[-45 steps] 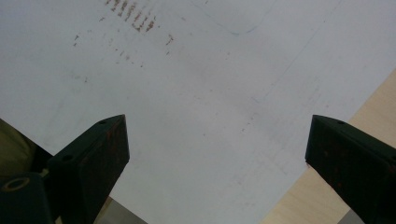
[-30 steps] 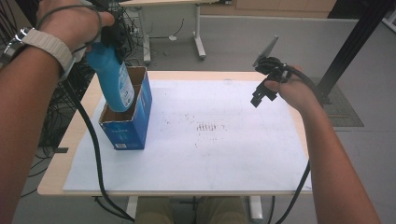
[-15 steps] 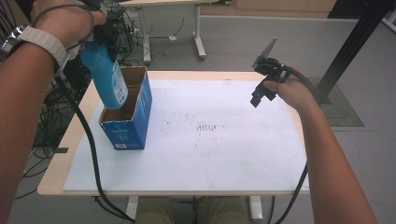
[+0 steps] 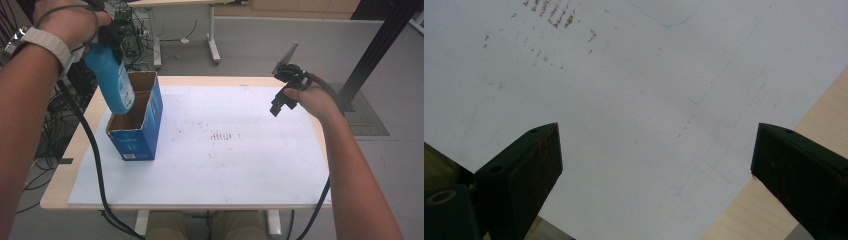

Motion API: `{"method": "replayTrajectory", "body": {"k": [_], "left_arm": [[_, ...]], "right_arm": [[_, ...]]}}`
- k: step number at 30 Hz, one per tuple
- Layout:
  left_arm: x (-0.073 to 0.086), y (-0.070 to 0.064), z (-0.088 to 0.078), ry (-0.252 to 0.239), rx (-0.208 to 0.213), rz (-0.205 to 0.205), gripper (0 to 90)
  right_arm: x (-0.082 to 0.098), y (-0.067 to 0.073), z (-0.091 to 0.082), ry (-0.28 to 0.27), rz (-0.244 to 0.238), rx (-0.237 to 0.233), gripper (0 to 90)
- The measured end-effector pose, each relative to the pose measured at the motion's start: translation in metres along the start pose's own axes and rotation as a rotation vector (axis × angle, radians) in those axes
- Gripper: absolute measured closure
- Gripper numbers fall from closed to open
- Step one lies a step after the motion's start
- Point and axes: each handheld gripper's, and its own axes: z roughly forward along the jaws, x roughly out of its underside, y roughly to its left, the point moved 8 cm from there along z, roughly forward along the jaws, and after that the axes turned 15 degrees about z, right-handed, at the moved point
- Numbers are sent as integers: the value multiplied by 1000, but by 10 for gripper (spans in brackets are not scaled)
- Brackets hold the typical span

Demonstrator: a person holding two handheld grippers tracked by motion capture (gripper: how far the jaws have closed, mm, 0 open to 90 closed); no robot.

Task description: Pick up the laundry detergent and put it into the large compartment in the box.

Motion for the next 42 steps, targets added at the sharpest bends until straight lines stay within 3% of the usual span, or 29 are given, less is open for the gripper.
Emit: {"method": "replayTrajectory", "body": {"k": [16,42], "left_arm": [[-4,11,23,9,9,-8,378],[-12,12,68,23,9,10,378]], "right_arm": [[-6,3,6,12,-5,2,61],[-7,2,14,23,-3,-1,61]]}}
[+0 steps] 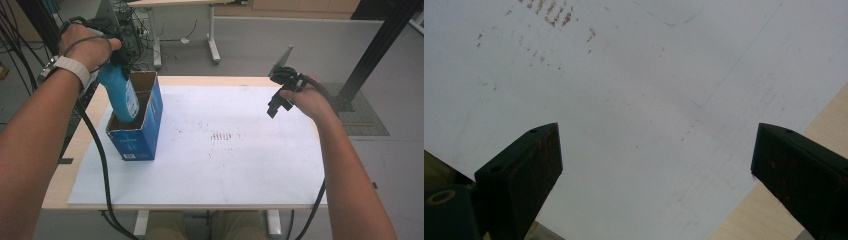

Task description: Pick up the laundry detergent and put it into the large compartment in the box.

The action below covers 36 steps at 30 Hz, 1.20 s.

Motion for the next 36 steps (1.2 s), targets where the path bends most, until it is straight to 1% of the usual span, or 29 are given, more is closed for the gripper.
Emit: {"method": "replayTrajectory", "body": {"k": [6,9,11,14,16,20,21,23,26,27,34,36], "left_arm": [[-1,0,8,3,-5,8,378],[-1,0,14,1,-6,1,378],[-2,-1,18,5,-12,8,378],[-2,-2,23,3,-13,6,378],[-2,-2,26,15,-10,8,378],[-2,-1,34,14,-14,13,378],[-2,-1,39,19,-14,16,378],[-2,-1,40,23,-13,17,378],[-1,-1,47,25,-15,12,378],[-1,-1,49,26,-17,17,378],[-1,-1,60,22,-15,17,378],[-1,-1,64,22,-20,25,378]], "right_arm": [[0,1,2,4,1,-1,61],[0,1,3,5,1,0,61],[0,2,4,4,0,-1,61],[0,2,6,7,1,-3,61],[0,2,6,6,1,-5,61],[1,2,7,5,2,-5,61],[1,1,7,5,1,-6,61],[1,1,8,6,2,-6,61],[2,0,8,6,4,-7,61],[3,0,8,8,5,-7,61],[3,0,12,11,7,-12,61],[2,0,14,13,4,-14,61]]}}
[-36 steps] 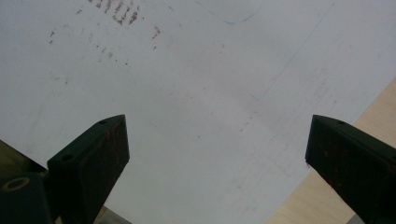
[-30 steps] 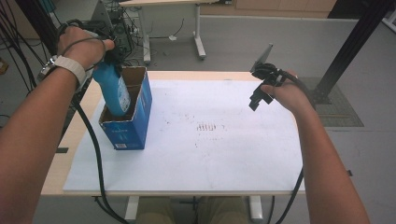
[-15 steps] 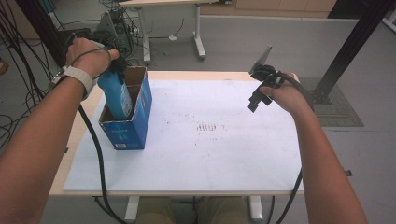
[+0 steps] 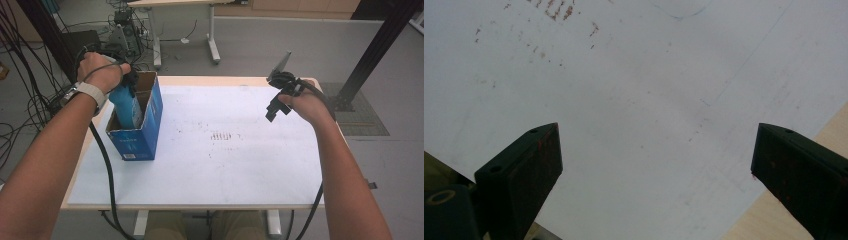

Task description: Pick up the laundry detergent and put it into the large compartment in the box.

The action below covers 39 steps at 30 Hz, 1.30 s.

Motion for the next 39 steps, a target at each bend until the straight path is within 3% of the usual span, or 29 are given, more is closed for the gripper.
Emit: {"method": "replayTrajectory", "body": {"k": [19,39], "left_arm": [[0,-4,41,13,2,14,377],[-2,-10,63,29,0,35,377]], "right_arm": [[0,-2,6,11,7,-4,60],[-1,-3,12,22,10,-10,60]]}}
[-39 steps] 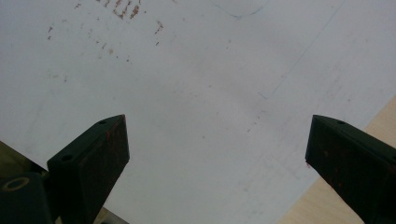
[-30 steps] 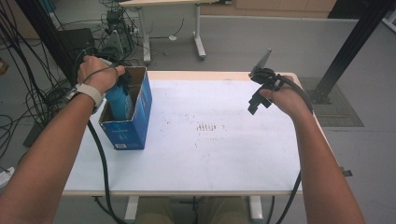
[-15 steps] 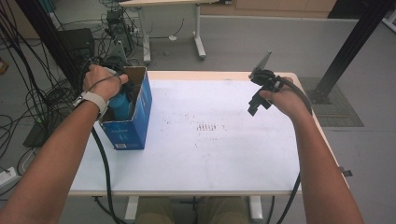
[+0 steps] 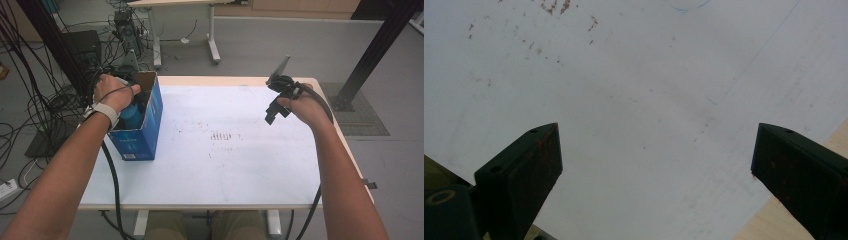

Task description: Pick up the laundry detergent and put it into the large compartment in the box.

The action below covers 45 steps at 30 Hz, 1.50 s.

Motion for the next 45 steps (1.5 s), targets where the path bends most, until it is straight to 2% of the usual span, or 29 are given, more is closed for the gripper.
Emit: {"method": "replayTrajectory", "body": {"k": [10,22,45], "left_arm": [[-1,-3,12,21,-10,16,376],[1,0,26,34,14,13,376],[2,0,27,35,11,8,376]], "right_arm": [[1,-1,2,3,4,0,60],[1,-2,3,7,4,2,60],[4,-3,2,9,8,6,61]]}}
